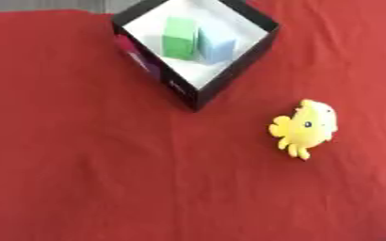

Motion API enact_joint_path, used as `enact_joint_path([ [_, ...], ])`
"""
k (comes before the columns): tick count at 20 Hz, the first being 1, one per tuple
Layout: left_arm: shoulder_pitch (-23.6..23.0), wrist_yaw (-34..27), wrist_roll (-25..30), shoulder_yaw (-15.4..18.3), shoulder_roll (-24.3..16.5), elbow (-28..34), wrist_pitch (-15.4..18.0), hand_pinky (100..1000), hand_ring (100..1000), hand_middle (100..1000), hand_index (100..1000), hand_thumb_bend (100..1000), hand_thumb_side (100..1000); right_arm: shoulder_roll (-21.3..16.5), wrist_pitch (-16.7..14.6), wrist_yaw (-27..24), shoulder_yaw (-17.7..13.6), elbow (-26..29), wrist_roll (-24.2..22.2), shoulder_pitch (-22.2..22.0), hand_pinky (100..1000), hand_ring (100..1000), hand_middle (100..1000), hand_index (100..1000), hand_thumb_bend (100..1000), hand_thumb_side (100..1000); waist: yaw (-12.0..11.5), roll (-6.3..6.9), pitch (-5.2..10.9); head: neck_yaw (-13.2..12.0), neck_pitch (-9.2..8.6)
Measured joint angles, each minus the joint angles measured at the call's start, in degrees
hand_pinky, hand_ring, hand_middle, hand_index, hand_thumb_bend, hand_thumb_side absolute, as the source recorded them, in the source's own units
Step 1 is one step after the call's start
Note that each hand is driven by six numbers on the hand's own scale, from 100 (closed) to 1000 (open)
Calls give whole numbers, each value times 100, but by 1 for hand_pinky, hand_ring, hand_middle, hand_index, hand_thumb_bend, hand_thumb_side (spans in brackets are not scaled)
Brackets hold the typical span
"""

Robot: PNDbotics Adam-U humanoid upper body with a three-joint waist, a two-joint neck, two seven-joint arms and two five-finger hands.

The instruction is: Pick up objects on the table and place them in the box.

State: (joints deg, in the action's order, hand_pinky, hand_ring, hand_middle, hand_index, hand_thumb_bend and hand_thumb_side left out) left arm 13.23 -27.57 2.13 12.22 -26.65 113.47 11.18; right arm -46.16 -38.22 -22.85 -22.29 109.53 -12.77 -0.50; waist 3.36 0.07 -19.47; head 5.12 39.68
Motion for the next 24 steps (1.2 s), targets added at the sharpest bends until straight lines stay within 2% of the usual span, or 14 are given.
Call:
enact_joint_path([
  [2, 2, 46, 15, -3, 24, 0, -59, 800, 704, 721, 830, 106, 685, -461, -589, 202, 41, -149, -174, -164, 896, 875, 848, 887, 114, 100, 48, -23, 0, -5, 10],
  [3, 2, 68, 15, -3, 43, 0, -86, 799, 703, 720, 827, 105, 687, -711, -830, 345, 63, -215, -240, -231, 897, 875, 847, 883, 155, 100, 65, -32, 0, -15, 19],
  [4, 2, 97, 18, -3, 50, 0, -110, 799, 703, 720, 822, 104, 688, -960, -1007, 515, 95, -245, -285, -277, 898, 876, 846, 876, 212, 128, 83, -39, 0, -25, 29],
  [6, 2, 150, 22, -3, 51, 0, -159, 798, 702, 719, 819, 105, 689, -1404, -1196, 917, 173, -239, -269, -314, 899, 877, 846, 874, 268, 194, 108, -59, 0, -29, 44],
  [7, 3, 170, 25, -3, 52, 0, -182, 798, 703, 719, 819, 106, 689, -1588, -1248, 1144, 228, -230, -224, -312, 900, 879, 848, 875, 280, 217, 110, -73, 0, -28, 45],
  [8, 9, 190, 28, -3, 56, 0, -210, 798, 703, 719, 818, 111, 690, -1773, -1288, 1413, 302, -212, -163, -309, 901, 882, 849, 874, 302, 277, 111, -87, 0, -23, 46],
  [14, 129, 208, 35, -8, 218, 0, -434, 798, 704, 720, 815, 121, 697, -2530, -1369, 3126, 972, -92, 295, -168, 906, 888, 852, 874, 350, 390, 38, -151, 0, 104, 47],
  [19, 144, 250, 96, -22, 331, 0, -541, 798, 703, 719, 814, 121, 700, -2840, -1374, 4425, 1541, -176, 880, 61, 909, 891, 858, 884, 378, 433, -48, -164, 0, 245, 47],
  [24, 145, 276, 120, -38, 383, 0, -582, 799, 703, 717, 810, 120, 704, -2915, -1376, 5485, 1981, -414, 1473, 94, 912, 896, 864, 908, 383, 427, -119, -165, 0, 346, 47],
])
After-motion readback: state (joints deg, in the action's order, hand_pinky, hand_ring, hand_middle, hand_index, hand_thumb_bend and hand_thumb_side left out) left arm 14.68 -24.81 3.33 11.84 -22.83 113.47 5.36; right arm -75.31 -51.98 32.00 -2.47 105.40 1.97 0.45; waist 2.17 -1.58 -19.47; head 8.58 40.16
